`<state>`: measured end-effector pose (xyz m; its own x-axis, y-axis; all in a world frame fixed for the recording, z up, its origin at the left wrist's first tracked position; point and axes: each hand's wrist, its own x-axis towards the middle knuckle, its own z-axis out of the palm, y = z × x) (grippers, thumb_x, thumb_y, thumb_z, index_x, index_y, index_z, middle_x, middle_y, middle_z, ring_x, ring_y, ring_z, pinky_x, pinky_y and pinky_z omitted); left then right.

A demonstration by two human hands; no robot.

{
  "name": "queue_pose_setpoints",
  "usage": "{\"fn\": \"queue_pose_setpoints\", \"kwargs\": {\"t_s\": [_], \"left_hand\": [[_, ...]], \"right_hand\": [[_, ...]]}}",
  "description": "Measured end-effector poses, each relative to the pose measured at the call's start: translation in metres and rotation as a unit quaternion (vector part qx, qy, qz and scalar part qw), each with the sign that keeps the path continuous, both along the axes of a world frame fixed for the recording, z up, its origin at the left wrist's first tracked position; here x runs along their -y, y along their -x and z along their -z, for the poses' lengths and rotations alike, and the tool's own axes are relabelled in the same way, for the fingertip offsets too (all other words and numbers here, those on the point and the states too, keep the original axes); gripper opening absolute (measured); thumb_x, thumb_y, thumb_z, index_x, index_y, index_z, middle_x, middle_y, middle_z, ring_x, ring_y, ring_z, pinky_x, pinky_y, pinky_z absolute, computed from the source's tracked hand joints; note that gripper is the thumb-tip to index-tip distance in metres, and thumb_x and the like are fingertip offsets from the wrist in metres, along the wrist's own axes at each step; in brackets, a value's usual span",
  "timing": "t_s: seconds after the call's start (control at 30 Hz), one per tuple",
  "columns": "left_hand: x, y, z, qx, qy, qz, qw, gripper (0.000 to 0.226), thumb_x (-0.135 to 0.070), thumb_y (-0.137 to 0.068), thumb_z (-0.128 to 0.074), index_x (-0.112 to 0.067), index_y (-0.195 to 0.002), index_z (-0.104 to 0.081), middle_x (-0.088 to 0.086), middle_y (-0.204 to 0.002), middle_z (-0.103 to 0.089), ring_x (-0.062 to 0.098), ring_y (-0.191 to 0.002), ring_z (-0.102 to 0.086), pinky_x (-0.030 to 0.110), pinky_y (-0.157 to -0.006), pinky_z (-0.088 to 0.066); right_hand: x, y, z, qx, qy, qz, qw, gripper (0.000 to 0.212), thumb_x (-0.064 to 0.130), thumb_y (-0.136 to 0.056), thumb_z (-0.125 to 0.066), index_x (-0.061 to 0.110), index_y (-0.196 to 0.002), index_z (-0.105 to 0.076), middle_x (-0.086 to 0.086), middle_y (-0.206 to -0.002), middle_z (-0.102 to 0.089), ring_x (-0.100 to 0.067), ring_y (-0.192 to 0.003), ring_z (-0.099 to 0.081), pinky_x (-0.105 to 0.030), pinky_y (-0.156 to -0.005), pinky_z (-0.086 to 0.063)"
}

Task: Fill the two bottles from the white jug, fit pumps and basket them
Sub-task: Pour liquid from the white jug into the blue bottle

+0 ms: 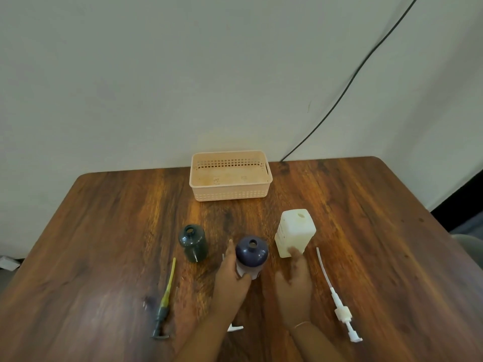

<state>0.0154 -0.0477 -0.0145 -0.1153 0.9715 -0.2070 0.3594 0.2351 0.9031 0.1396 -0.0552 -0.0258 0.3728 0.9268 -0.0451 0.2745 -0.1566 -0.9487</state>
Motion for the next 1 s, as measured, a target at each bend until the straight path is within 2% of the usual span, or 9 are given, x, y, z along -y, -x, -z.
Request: {"fn": "queue_pose_setpoints", "kwargs": {"t_s": [0.07,0.1,0.2,0.3,0.47,0.63,1.0], "left_hand": [[-0.002,-0.001,0.000,0.003,0.000,-0.006,1.000,0.084,-0.010,-0.081,-0.064,-0.017,-0.147,-0.011,0.001,-0.150,-0.033,0.021,-0.139,-0.031,0.039,-0.114,-0.031],[-0.004,-0.002,-0.001,0.003,0.006,-0.007,1.000,0.089,-0.014,-0.079,-0.068,-0.017,-0.147,-0.010,0.000,-0.151,-0.031,0.020,-0.139,-0.029,0.039,-0.114,-0.031],[-0.012,-0.007,-0.001,0.002,0.009,-0.007,1.000,0.100,-0.019,-0.072,-0.077,-0.021,-0.147,-0.010,0.001,-0.151,-0.031,0.021,-0.140,-0.030,0.042,-0.114,-0.032],[-0.019,-0.012,-0.003,-0.011,-0.002,-0.005,1.000,0.103,-0.022,-0.069,-0.079,-0.023,-0.147,-0.012,0.000,-0.153,-0.028,0.021,-0.141,-0.027,0.045,-0.114,-0.031],[-0.024,-0.014,-0.002,-0.028,-0.004,-0.017,0.999,0.091,-0.021,-0.073,-0.076,-0.015,-0.145,-0.022,0.004,-0.152,-0.031,0.022,-0.139,-0.030,0.039,-0.113,-0.032],[-0.024,-0.012,0.001,-0.033,-0.005,-0.015,0.999,0.086,-0.022,-0.073,-0.076,-0.012,-0.143,-0.027,0.004,-0.149,-0.037,0.021,-0.137,-0.035,0.034,-0.112,-0.033],[-0.024,-0.009,0.003,-0.035,-0.008,-0.004,0.999,0.090,-0.026,-0.073,-0.076,-0.015,-0.145,-0.023,0.003,-0.151,-0.033,0.019,-0.139,-0.030,0.040,-0.115,-0.030]], "right_hand": [[-0.010,-0.008,-0.005,0.026,-0.038,0.112,0.993,0.065,0.012,-0.074,-0.072,0.014,-0.129,-0.039,-0.008,-0.132,-0.045,-0.024,-0.125,-0.042,-0.041,-0.101,-0.044],[-0.019,-0.013,-0.007,0.038,-0.032,0.130,0.990,0.075,0.020,-0.070,-0.077,0.013,-0.132,-0.035,-0.009,-0.135,-0.041,-0.026,-0.126,-0.040,-0.044,-0.100,-0.043],[-0.049,-0.025,-0.009,0.044,0.004,0.112,0.993,0.110,0.035,-0.060,-0.084,0.016,-0.143,-0.014,-0.008,-0.150,-0.022,-0.028,-0.138,-0.022,-0.046,-0.109,-0.031],[-0.071,-0.029,-0.011,0.027,0.009,0.109,0.994,0.121,0.036,-0.053,-0.087,0.019,-0.145,-0.009,-0.008,-0.151,-0.020,-0.028,-0.140,-0.021,-0.046,-0.112,-0.027],[-0.086,-0.029,-0.006,0.004,0.031,0.121,0.992,0.117,0.030,-0.052,-0.088,0.020,-0.141,-0.015,-0.011,-0.141,-0.037,-0.030,-0.129,-0.037,-0.048,-0.103,-0.041],[-0.083,-0.033,-0.007,0.039,0.054,0.119,0.991,0.085,0.026,-0.058,-0.085,0.008,-0.126,-0.037,-0.016,-0.123,-0.051,-0.032,-0.115,-0.051,-0.041,-0.083,-0.051],[-0.048,-0.043,-0.006,0.059,0.050,0.149,0.986,0.080,0.030,-0.058,-0.085,0.007,-0.120,-0.040,-0.017,-0.123,-0.053,-0.036,-0.114,-0.052,-0.045,-0.081,-0.052]]}}
